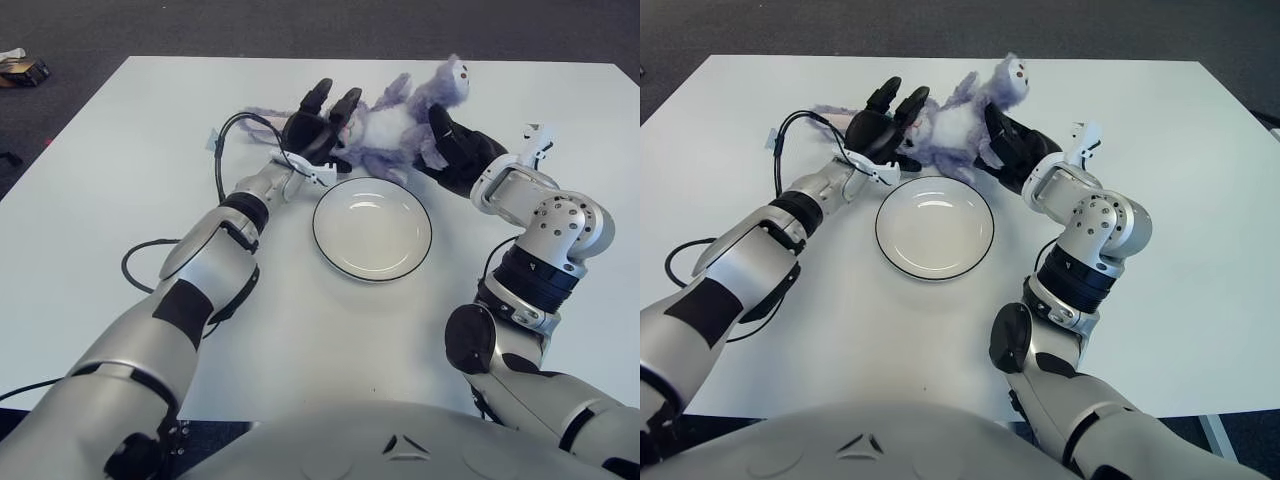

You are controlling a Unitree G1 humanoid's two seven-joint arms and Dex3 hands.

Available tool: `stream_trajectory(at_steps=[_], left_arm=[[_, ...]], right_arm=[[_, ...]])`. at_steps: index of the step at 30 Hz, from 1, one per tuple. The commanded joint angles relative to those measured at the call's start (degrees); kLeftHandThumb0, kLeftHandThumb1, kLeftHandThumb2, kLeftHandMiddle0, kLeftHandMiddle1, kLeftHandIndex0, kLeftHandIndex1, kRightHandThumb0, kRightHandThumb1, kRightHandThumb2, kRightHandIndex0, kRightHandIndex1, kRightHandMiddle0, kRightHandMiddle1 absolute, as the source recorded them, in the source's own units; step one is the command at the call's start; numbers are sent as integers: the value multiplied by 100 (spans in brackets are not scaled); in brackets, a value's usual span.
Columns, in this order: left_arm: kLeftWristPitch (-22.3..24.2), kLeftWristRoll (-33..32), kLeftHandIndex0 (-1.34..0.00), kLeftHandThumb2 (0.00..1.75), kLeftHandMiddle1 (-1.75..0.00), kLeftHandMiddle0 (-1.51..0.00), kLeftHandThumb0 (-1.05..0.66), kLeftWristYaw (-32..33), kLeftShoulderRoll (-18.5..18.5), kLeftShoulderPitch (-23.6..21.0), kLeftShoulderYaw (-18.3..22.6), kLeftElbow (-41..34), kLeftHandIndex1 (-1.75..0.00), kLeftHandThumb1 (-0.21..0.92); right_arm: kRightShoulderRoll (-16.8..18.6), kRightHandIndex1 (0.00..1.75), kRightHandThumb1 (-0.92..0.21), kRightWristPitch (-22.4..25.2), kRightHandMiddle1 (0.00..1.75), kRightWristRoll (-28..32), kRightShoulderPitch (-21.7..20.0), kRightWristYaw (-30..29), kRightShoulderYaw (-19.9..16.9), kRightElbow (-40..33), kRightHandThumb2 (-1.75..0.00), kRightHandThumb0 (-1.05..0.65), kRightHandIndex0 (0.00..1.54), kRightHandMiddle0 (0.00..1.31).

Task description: Put the doll into the plate.

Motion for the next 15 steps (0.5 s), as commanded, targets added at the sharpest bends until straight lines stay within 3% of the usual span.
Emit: stream_trajectory(at_steps=[1,8,15], left_arm=[[-85,-56,-24,1,0,-15,-99,99,-52,-162,76,37,-2,92],[-365,-31,-23,1,0,-15,-99,180,-65,-287,93,33,-2,92],[-579,55,-24,0,0,-16,-98,-164,6,-414,-5,71,-2,92]], right_arm=[[-26,175,-62,14,175,77,86,70,8,-105,-62,17,87,65],[-30,175,-62,5,175,98,121,110,-23,-125,-63,17,87,65],[-25,175,-62,-43,175,120,162,132,-6,-136,-64,17,87,65]])
